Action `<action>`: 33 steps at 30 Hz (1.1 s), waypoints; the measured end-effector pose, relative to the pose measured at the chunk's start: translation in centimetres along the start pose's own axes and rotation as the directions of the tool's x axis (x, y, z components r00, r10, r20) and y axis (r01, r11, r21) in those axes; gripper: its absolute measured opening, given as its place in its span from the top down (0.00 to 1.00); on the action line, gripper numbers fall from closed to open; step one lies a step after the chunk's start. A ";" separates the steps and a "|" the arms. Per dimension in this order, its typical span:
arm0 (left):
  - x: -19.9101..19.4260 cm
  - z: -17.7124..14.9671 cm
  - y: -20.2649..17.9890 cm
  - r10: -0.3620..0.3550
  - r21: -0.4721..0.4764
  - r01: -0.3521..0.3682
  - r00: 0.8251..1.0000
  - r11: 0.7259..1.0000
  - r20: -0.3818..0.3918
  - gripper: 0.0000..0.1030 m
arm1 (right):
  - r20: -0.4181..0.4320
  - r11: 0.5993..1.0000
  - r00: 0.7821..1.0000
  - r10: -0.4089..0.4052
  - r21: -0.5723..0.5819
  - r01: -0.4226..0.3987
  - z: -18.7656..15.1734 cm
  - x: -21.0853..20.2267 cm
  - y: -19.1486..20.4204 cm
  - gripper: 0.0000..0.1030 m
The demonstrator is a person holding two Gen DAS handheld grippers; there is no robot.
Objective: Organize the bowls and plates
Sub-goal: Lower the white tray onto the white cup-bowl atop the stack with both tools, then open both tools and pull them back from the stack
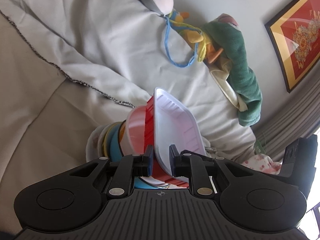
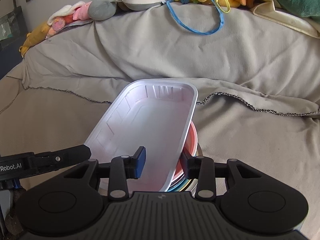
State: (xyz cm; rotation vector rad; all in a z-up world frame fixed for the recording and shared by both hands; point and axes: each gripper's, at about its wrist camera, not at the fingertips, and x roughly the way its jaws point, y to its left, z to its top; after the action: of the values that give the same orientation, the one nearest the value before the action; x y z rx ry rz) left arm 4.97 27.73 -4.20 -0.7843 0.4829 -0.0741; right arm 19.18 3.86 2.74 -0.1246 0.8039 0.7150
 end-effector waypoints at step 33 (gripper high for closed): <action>-5.9 -13.3 -12.3 0.403 0.400 -0.377 0.915 0.836 0.019 0.83 | 0.016 0.987 1.000 -0.003 0.158 0.000 -13.5 -11.2 -1.9 0.30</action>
State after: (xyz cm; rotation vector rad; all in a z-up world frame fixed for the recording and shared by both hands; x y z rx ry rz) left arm -4.84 11.56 -1.39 -0.2722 0.6595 0.1814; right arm 6.77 -8.51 0.76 0.0241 0.8418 0.6473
